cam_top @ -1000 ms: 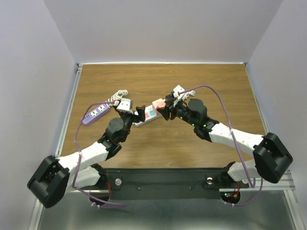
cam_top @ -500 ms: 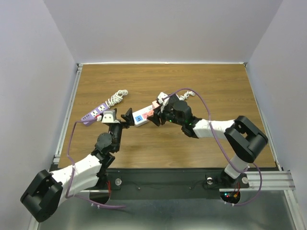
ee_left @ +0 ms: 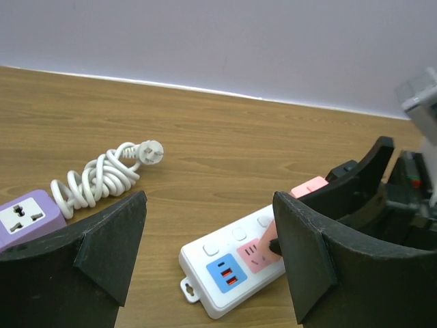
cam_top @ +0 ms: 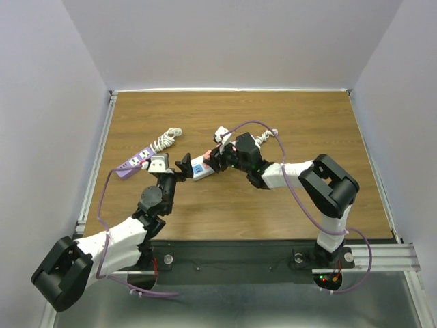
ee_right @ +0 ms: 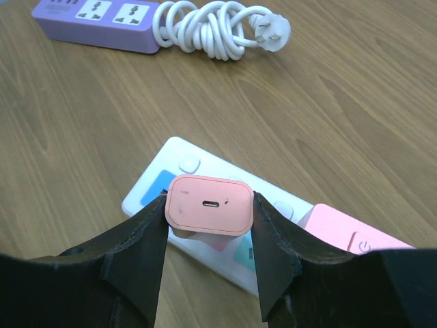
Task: Insert the plug
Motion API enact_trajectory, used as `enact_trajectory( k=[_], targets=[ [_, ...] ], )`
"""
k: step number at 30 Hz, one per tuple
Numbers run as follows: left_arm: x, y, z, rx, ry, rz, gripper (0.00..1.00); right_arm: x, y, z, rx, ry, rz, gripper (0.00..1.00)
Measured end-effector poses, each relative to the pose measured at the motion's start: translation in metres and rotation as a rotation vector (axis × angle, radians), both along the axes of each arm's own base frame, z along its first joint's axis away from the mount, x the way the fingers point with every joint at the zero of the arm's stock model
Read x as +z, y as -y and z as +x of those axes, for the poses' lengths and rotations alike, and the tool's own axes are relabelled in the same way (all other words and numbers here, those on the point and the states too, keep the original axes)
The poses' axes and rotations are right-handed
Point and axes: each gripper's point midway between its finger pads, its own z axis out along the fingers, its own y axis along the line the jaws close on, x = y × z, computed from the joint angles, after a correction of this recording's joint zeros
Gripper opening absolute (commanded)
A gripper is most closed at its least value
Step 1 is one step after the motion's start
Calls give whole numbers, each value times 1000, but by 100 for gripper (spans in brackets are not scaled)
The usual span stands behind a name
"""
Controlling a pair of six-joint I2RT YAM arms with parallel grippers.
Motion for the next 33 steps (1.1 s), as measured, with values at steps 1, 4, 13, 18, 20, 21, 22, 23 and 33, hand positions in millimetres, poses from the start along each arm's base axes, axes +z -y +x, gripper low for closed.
enact_trajectory(
  k=[1, 4, 13, 18, 20, 21, 22, 23, 33],
  targets=[
    [2, 0, -1, -1, 7, -5, 86, -1, -1, 2, -5, 1, -1, 1],
    [12, -2, -3, -4, 33, -26, 86, -5, 0, 8, -33, 8, -2, 1],
    [14, -2, -3, -6, 38, -30, 86, -9, -10, 10, -93, 39, 0, 1],
    [13, -2, -3, -6, 37, -29, 86, -11, -10, 12, -142, 51, -13, 1],
    [13, -1, -3, -8, 37, -29, 86, -11, -10, 13, -166, 60, -19, 1],
    [13, -1, -3, -9, 37, -29, 86, -11, -9, 13, -177, 62, -21, 1],
    [13, -1, -4, -10, 37, -29, 86, -12, -9, 14, -188, 64, -24, 1],
    [13, -1, -4, -10, 38, -29, 86, -12, -8, 14, -195, 65, -26, 1],
    [14, 1, -4, -20, 39, -27, 86, -18, -3, 19, -257, 71, -46, 1]
  ],
)
